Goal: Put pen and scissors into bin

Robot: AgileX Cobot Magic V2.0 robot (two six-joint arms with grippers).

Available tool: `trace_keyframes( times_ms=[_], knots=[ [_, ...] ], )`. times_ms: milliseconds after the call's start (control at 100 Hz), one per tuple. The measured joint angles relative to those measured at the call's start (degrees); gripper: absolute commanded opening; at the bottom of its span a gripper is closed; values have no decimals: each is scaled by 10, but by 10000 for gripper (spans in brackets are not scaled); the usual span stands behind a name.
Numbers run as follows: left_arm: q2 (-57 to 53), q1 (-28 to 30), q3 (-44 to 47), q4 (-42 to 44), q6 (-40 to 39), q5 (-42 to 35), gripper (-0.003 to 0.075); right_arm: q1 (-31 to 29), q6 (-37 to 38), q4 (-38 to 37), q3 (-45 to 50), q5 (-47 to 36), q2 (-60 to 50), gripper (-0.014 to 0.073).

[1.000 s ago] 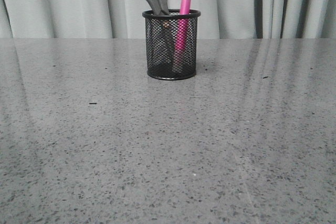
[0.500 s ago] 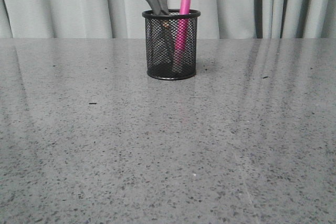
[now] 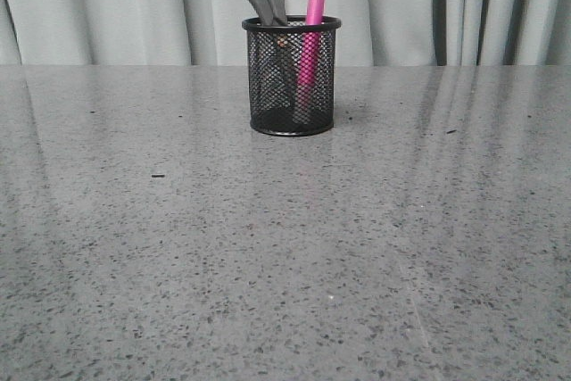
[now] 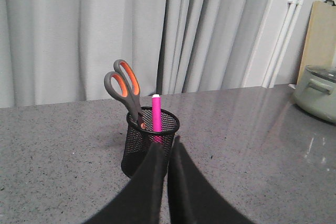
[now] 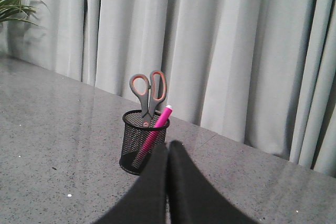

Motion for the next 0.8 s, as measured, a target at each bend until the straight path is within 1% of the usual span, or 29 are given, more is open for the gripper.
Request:
trace_keyframes(
  times_ms=[190, 260, 290, 400, 510, 640, 710, 800],
  knots=[
    [5, 0, 3, 8, 0, -1, -20, 0, 0, 0, 0, 0, 0, -65],
    [9, 0, 12, 56, 0, -11, -20, 0, 0, 0, 0, 1, 0, -65],
    [9, 0, 19, 89, 0, -18, -20, 0, 0, 0, 0, 1, 0, -65],
    [-20, 16, 72, 174, -12, -46, -20, 0, 0, 0, 0, 1, 0, -65],
    [-79, 67, 140, 229, -76, -60, -20, 0, 0, 0, 0, 1, 0, -65],
    [-158, 143, 201, 283, -160, -51, -20, 0, 0, 0, 0, 1, 0, -65],
    [-193, 178, 223, 306, -187, -33, -20, 0, 0, 0, 0, 1, 0, -65],
    [-229, 216, 247, 319, -200, -9, -20, 0, 0, 0, 0, 1, 0, -65]
  ],
)
